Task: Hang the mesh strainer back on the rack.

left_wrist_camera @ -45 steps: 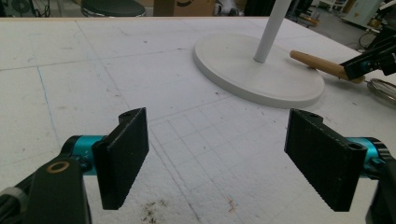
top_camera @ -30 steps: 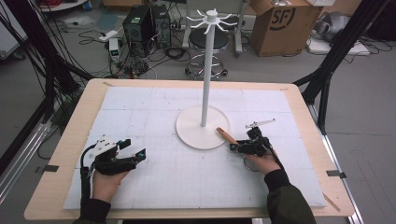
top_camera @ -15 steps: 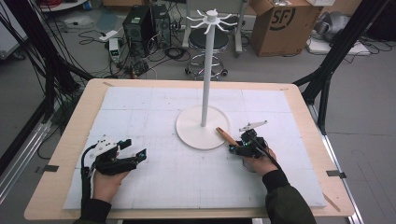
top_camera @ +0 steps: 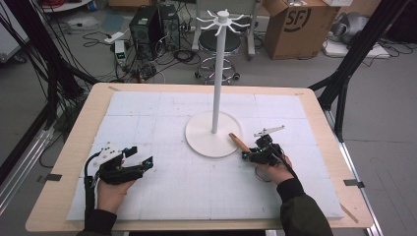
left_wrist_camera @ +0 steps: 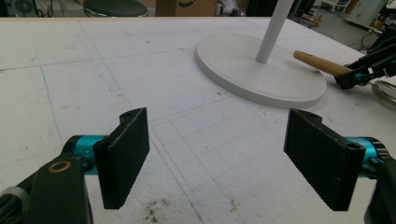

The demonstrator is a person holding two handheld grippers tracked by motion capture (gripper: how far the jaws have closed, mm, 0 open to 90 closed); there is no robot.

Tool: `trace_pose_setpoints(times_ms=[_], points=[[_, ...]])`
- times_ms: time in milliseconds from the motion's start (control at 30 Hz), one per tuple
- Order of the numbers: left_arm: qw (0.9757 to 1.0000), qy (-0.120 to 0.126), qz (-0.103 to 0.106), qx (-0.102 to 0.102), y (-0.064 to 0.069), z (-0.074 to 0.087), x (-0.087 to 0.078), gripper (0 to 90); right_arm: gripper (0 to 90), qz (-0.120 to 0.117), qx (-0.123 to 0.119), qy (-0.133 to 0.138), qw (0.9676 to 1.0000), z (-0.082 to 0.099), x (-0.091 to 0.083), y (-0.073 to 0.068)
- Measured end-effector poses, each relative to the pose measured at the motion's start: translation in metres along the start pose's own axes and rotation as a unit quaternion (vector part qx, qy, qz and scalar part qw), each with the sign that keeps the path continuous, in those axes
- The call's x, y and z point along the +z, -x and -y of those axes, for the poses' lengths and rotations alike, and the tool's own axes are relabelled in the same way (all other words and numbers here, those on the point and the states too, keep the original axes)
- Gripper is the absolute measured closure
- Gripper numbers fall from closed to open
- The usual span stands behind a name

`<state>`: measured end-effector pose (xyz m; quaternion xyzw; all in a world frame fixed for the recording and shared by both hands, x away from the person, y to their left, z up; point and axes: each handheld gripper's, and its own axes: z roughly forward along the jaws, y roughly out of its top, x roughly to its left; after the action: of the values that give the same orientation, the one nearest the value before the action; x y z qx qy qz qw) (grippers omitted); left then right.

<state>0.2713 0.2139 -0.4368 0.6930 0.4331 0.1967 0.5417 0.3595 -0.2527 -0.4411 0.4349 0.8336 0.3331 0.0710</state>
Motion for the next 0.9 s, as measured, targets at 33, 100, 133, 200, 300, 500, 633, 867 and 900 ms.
trace_pose_setpoints(times_ms=[33,100,133,200,300,500,633,867,900], points=[[1.0000,-0.001,0.000,0.000,0.000,0.000,0.000,23.0,67.9,0.000,-0.002,0.003,1.0000,0.000,-0.001,0.000],[1.0000,-0.001,0.000,0.000,0.000,0.000,0.000,23.0,67.8,-0.006,0.002,0.018,0.9998,-0.001,-0.006,-0.001],[1.0000,0.000,-0.001,0.000,0.000,0.000,0.000,23.1,67.9,-0.012,0.006,0.025,0.9996,-0.001,-0.008,0.000],[1.0000,0.000,0.000,0.000,0.001,0.000,0.000,23.0,67.8,-0.013,0.010,0.036,0.9992,-0.002,-0.010,0.000],[1.0000,-0.001,0.000,0.001,0.001,0.000,0.000,23.0,67.8,-0.029,0.019,0.062,0.9975,-0.003,-0.017,0.002],[1.0000,-0.003,-0.001,0.001,0.001,0.000,0.001,23.0,67.8,-0.057,0.014,0.119,0.9912,-0.012,-0.036,-0.004],[1.0000,-0.004,-0.003,0.001,0.000,0.001,0.001,23.1,67.8,-0.060,0.015,0.147,0.9872,-0.017,-0.043,-0.005],[1.0000,-0.005,-0.004,0.002,0.000,0.001,0.001,23.1,67.8,-0.096,0.014,0.192,0.9766,-0.028,-0.055,-0.008],[1.0000,-0.004,-0.004,0.002,0.000,0.001,0.001,23.2,67.8,-0.097,0.015,0.195,0.9759,-0.028,-0.056,-0.009]])
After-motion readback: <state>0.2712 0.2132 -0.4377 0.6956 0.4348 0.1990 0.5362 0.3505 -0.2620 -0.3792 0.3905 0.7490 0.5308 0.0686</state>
